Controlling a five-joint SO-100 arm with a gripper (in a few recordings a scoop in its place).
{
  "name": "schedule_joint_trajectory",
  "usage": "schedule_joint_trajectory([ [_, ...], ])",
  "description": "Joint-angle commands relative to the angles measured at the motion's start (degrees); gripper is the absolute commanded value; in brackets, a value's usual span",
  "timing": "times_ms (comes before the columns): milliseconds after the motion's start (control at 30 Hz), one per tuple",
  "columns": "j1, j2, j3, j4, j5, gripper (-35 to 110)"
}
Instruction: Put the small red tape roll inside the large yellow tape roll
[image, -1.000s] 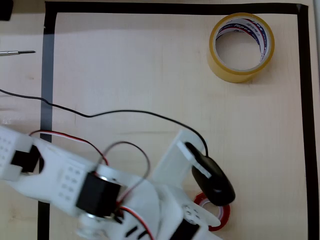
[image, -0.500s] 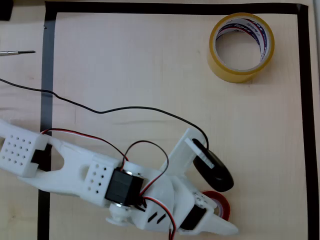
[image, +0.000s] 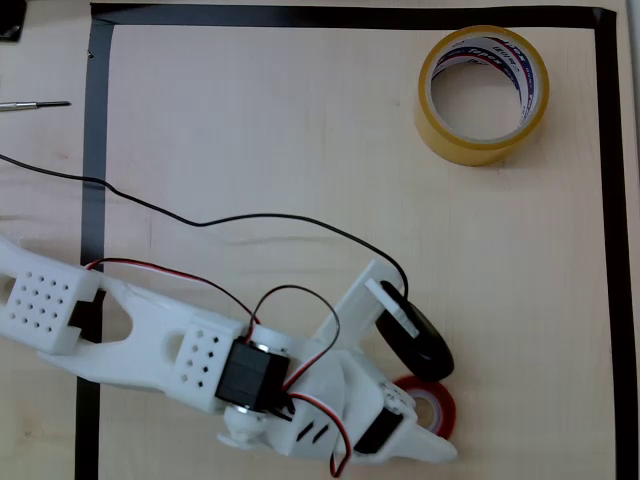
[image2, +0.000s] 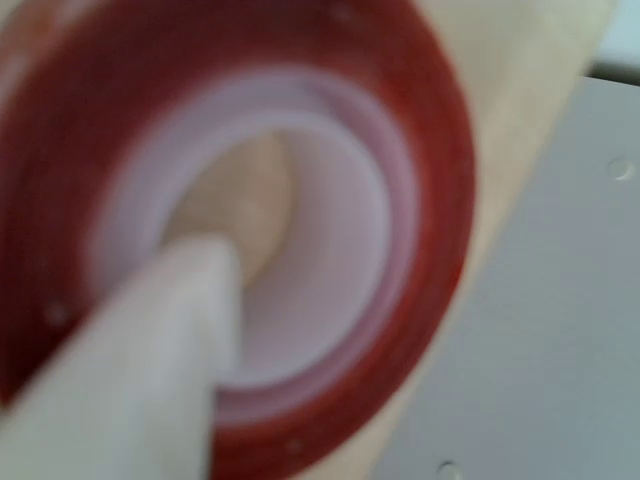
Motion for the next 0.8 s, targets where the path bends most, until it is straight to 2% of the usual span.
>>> schedule_joint_trajectory([
  [0,-1.3,2.6,-2.1,8.9,1.4,24],
  [300,-2.0,4.7,-2.1,32.6,1.0,21],
  [400,-1.2,6.3,-0.5,33.0,0.9,16],
  [767,-4.2,13.9,-0.4,32.9,-0.3,16],
])
